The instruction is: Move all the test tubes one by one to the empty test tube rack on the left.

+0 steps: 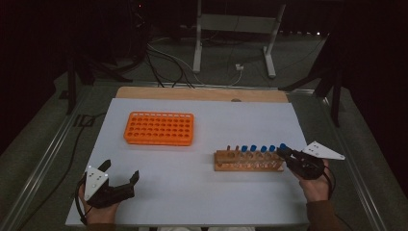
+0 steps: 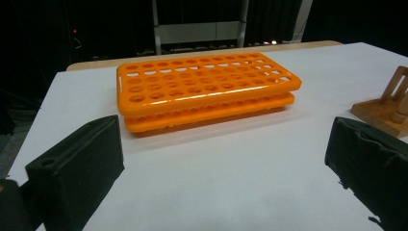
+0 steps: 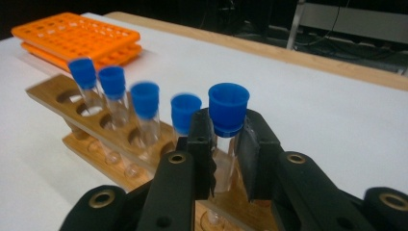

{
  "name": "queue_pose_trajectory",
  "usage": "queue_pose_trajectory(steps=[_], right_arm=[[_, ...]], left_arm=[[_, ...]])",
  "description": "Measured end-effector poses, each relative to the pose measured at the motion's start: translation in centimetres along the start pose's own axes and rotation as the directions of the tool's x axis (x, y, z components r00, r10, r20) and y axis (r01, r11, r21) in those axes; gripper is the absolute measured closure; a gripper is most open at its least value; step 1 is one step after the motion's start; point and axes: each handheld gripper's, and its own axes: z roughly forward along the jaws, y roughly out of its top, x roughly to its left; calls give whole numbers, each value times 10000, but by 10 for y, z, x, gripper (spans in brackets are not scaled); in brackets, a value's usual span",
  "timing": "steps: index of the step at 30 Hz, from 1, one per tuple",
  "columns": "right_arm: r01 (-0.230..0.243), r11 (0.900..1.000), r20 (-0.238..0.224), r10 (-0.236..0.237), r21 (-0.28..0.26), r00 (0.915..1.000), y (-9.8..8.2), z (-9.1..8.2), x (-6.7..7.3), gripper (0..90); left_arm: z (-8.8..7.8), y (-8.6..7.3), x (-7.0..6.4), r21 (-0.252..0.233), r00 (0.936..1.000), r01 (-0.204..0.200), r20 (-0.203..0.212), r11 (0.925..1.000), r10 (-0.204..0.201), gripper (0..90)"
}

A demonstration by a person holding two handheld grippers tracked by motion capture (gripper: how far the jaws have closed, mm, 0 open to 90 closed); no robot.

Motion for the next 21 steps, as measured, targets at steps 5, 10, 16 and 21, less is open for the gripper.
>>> queue_pose_trajectory(steps=[5, 10, 16, 21], right_arm=[[-97, 9997, 20, 98, -241, 9999, 13, -11, 2, 771], [-51, 9990, -2, 51, -454, 10000, 32, -22, 3, 772], [-18, 9986, 2, 18, -536, 10000, 43, -28, 5, 773], [12, 9986, -224, -24, -534, 9997, 49, -31, 6, 772]], left_arm=[[1, 0, -1, 8, 10000, -29, 40, 10000, 29, 9], [1, 0, -1, 9, 10000, -33, 52, 10000, 32, 9], [3, 0, -1, 89, 9999, -75, 102, 9999, 74, 9], [4, -1, -1, 170, 9999, -86, 70, 9998, 84, 9]])
